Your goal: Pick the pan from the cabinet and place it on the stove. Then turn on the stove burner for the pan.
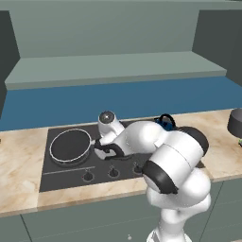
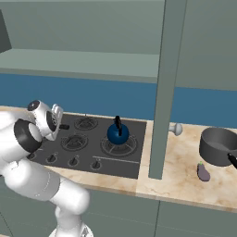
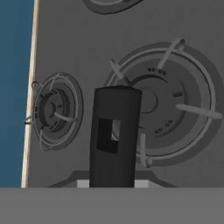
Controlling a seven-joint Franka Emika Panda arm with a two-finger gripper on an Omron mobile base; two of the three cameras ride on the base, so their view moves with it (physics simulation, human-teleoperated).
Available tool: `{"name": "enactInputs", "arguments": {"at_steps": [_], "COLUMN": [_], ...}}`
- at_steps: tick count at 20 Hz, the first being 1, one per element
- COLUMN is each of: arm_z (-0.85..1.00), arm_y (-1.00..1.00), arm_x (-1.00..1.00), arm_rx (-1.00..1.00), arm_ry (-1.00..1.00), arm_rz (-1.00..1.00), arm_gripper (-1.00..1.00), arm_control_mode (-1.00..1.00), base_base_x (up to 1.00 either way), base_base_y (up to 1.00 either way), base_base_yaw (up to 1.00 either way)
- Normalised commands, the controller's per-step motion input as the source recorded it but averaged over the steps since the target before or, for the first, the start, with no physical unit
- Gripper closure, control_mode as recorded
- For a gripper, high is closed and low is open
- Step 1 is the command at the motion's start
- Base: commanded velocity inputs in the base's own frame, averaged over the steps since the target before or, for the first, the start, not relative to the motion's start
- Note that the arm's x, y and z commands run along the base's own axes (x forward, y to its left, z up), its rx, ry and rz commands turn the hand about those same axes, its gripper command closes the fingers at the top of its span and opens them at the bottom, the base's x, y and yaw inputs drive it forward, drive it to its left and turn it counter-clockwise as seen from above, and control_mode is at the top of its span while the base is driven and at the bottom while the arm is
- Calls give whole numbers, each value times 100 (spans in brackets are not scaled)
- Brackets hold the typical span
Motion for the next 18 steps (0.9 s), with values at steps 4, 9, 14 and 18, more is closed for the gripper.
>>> {"name": "enactInputs", "arguments": {"at_steps": [4,9,14,18], "arm_z": [-15,-17,-22,-27], "arm_y": [0,0,4,12], "arm_x": [14,14,14,12], "arm_rx": [0,0,-1,-1], "arm_ry": [6,4,2,0], "arm_rz": [-4,-3,-3,-3], "arm_gripper": [100,100,100,100], "arm_control_mode": [-100,-100,-100,-100], "base_base_x": [0,0,0,0], "base_base_y": [0,0,0,0], "base_base_yaw": [0,0,0,0]}}
